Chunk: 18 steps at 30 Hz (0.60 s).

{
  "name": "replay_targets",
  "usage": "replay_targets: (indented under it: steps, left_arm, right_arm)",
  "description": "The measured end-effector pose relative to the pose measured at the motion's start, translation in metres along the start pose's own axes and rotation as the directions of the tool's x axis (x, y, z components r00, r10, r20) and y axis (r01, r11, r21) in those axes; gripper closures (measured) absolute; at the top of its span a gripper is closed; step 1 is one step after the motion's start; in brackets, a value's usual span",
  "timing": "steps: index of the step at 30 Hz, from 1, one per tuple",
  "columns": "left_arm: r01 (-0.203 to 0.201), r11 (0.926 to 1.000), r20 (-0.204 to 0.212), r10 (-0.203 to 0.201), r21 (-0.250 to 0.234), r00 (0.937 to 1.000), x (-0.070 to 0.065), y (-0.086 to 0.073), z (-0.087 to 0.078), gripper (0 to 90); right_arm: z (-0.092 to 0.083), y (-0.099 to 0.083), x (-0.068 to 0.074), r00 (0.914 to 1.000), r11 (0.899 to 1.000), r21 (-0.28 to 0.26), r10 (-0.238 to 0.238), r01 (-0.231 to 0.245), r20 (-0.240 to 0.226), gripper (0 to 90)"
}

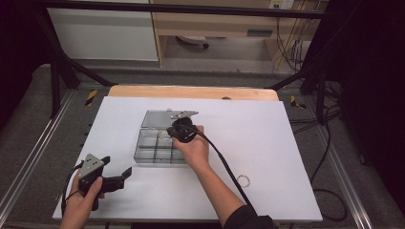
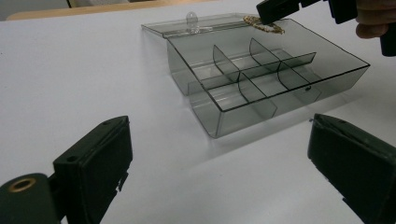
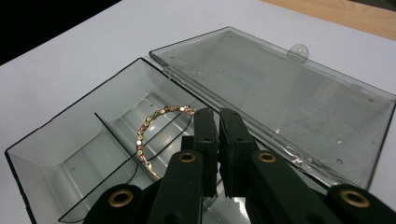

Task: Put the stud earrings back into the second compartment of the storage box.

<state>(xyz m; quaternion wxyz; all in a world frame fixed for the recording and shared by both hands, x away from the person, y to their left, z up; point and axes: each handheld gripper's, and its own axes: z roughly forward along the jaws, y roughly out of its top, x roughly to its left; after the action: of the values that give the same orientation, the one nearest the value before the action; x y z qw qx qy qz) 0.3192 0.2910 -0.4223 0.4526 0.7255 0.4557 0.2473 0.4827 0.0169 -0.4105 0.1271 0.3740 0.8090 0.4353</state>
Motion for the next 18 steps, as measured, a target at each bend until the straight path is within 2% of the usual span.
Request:
replay_targets:
  steps: [3, 4, 5, 6, 8, 9, 10, 11, 13, 18]
  left_arm:
    - [0.002, 1.0, -0.001, -0.002, -0.001, 1.0, 0.0, 0.0, 0.0, 7.1]
    - [0.003, 1.0, -0.001, -0.003, -0.001, 1.0, 0.0, 0.0, 0.0, 7.1]
    - [0.003, 1.0, -0.001, -0.003, -0.001, 1.0, 0.0, 0.0, 0.0, 7.1]
    - [0.003, 1.0, -0.001, -0.003, -0.002, 1.0, 0.0, 0.0, 0.0, 7.1]
    - [0.004, 1.0, 0.0, -0.004, -0.002, 1.0, 0.001, 0.0, 0.0, 7.0]
    - [0.005, 1.0, -0.001, -0.005, -0.002, 1.0, 0.001, 0.0, 0.0, 7.1]
    - [0.005, 1.0, -0.001, -0.005, -0.002, 1.0, 0.001, 0.0, 0.0, 7.1]
    - [0.004, 1.0, -0.001, -0.004, -0.001, 1.0, 0.001, 0.0, 0.0, 7.1]
    - [0.002, 1.0, -0.001, -0.002, -0.003, 1.0, 0.001, 0.0, -0.001, 7.1]
    - [0.006, 1.0, -0.001, -0.006, -0.001, 1.0, 0.0, 0.0, 0.0, 7.1]
  right_arm:
    - [0.004, 0.001, 0.004, 0.9997, 1.0, 0.008, -0.02, 0.02, 0.011, 86.8]
    - [0.006, 0.001, 0.006, 0.9989, 0.999, 0.004, -0.043, 0.042, 0.02, 75.3]
    - [0.006, 0.001, 0.006, 0.9989, 0.999, 0.004, -0.043, 0.042, 0.02, 75.3]
    - [0.007, 0.001, 0.007, 0.9996, 0.999, 0.028, -0.029, 0.029, -0.005, 66.3]
    - [0.005, 0.0, 0.007, 0.9994, 0.999, 0.03, -0.033, 0.033, 0.004, 66.2]
    - [0.002, 0.0, 0.007, 0.9993, 0.999, 0.025, -0.036, 0.036, 0.001, 65.6]
    - [-0.006, -0.001, 0.005, 0.9997, 1.0, 0.009, -0.021, 0.021, -0.012, 61.8]
    - [-0.006, -0.001, 0.005, 0.9997, 1.0, 0.009, -0.021, 0.021, -0.012, 61.8]
    - [-0.014, -0.002, 0.004, 0.9996, 1.0, -0.001, -0.019, 0.019, -0.023, 56.2]
    - [-0.039, -0.009, 0.003, 0.9997, 0.999, -0.026, -0.02, 0.02, -0.015, 39.4]
